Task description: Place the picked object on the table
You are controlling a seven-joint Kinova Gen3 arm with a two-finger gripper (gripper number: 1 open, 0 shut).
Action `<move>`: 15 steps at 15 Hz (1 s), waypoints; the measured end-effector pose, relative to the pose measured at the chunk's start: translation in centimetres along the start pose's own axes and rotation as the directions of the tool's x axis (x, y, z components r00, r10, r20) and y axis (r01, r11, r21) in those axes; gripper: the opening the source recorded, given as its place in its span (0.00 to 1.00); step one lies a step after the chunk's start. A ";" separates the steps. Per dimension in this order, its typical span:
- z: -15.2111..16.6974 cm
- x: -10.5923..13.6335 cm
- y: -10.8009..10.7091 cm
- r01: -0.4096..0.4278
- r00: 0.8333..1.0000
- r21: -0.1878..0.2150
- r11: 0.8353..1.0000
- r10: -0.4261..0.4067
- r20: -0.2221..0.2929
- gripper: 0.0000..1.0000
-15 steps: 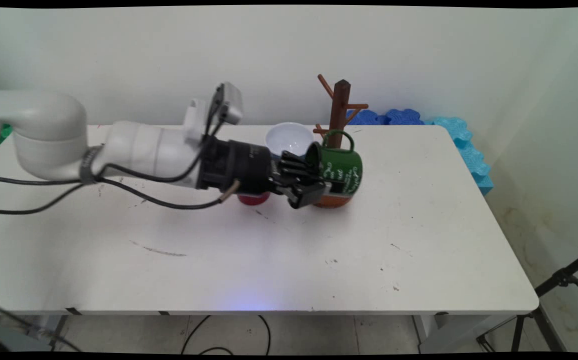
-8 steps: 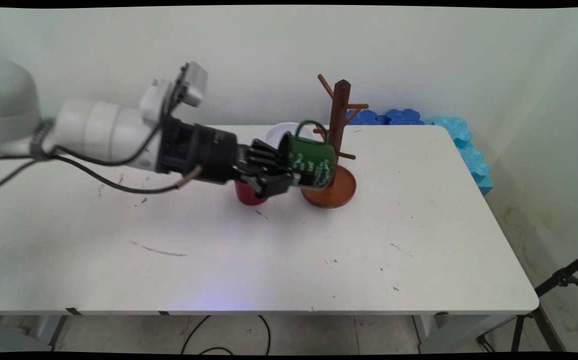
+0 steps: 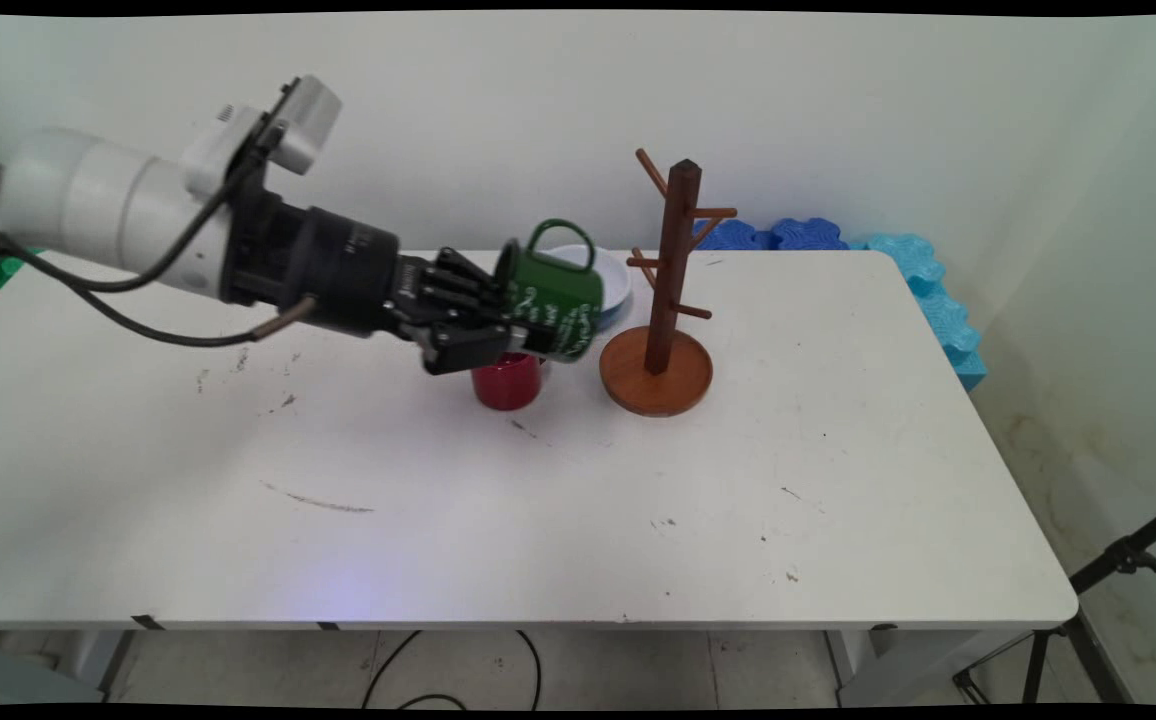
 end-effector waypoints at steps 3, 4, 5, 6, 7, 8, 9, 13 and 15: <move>-1.4 0.2 -0.4 -0.041 0.997 0.006 0.999 0.041 0.063 0.00; -1.8 0.2 -0.5 -0.059 0.994 0.010 0.998 0.058 0.095 0.00; -2.2 0.2 -0.6 -0.078 0.989 0.013 0.997 0.076 0.128 0.00; -2.4 0.2 -0.8 -0.094 0.983 0.014 0.995 0.091 0.157 0.00; -2.6 0.2 -1.0 -0.115 0.975 0.019 0.993 0.109 0.194 0.00; -2.6 0.2 -1.2 -0.135 0.964 0.021 0.991 0.127 0.233 0.00; -2.6 0.1 -1.5 -0.152 0.953 0.023 0.988 0.140 0.267 0.00; -1.7 -0.3 -2.6 -0.202 0.892 0.035 0.979 0.169 0.419 0.00; -0.9 -0.7 -3.1 -0.211 0.858 0.039 0.977 0.166 0.486 0.00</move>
